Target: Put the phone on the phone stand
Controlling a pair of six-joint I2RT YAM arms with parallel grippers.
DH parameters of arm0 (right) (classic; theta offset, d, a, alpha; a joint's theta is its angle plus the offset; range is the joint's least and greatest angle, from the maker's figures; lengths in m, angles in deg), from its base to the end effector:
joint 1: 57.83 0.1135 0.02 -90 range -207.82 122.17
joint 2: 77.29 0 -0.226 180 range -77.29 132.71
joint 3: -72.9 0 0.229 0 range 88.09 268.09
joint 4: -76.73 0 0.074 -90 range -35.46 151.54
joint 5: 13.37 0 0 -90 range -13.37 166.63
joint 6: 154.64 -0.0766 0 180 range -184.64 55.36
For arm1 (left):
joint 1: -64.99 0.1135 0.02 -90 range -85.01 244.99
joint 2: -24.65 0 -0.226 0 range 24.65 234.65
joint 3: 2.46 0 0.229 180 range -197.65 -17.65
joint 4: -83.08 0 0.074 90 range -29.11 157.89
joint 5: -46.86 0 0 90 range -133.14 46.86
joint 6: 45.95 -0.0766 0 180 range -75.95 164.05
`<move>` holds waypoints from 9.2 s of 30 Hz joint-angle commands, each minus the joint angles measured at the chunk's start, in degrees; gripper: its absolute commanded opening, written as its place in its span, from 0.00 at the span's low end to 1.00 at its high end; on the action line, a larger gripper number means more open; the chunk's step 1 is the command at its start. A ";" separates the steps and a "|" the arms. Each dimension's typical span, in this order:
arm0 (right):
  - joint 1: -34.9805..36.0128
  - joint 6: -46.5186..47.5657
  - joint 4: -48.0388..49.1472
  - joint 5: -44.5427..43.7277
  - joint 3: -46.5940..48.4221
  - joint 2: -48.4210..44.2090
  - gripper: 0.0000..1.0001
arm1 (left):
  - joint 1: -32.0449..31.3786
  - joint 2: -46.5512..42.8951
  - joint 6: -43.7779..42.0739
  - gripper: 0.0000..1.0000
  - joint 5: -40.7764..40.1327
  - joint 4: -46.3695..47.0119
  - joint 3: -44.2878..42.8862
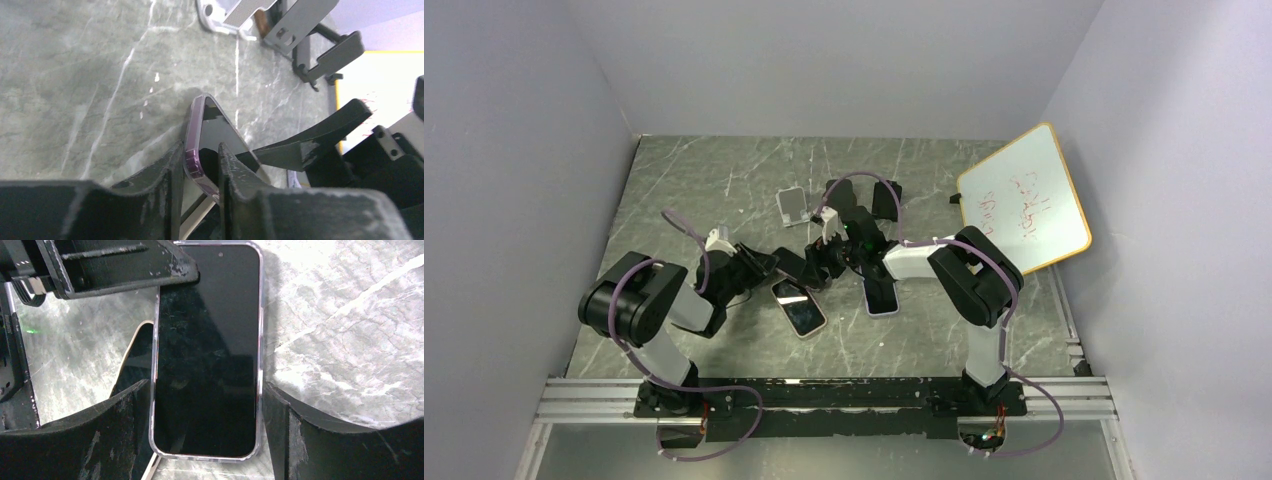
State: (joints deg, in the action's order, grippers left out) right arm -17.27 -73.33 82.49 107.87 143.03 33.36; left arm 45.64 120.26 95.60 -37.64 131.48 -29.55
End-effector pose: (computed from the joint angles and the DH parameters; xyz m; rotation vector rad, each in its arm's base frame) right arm 0.2692 0.2827 0.0967 -0.9375 2.0804 1.0661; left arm 0.2495 -0.0954 0.0736 -0.4977 1.9700 -0.9023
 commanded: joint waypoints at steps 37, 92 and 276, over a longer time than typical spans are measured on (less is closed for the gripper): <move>-11.35 -7.04 9.10 -11.02 -21.61 -28.82 1.00 | -0.33 -12.44 -23.76 0.05 12.30 -15.09 -19.17; -11.63 -5.83 9.64 -7.64 -22.80 -31.13 1.00 | 16.15 21.12 -19.66 0.05 51.65 10.58 -51.31; 4.26 -17.79 -2.41 -29.84 -28.02 -21.07 0.68 | -16.51 10.11 -8.02 0.89 1.38 -11.01 -23.78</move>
State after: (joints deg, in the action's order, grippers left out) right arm -13.75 -90.51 84.09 74.93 117.41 10.04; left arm 29.70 128.98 84.80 -38.93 117.74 -51.98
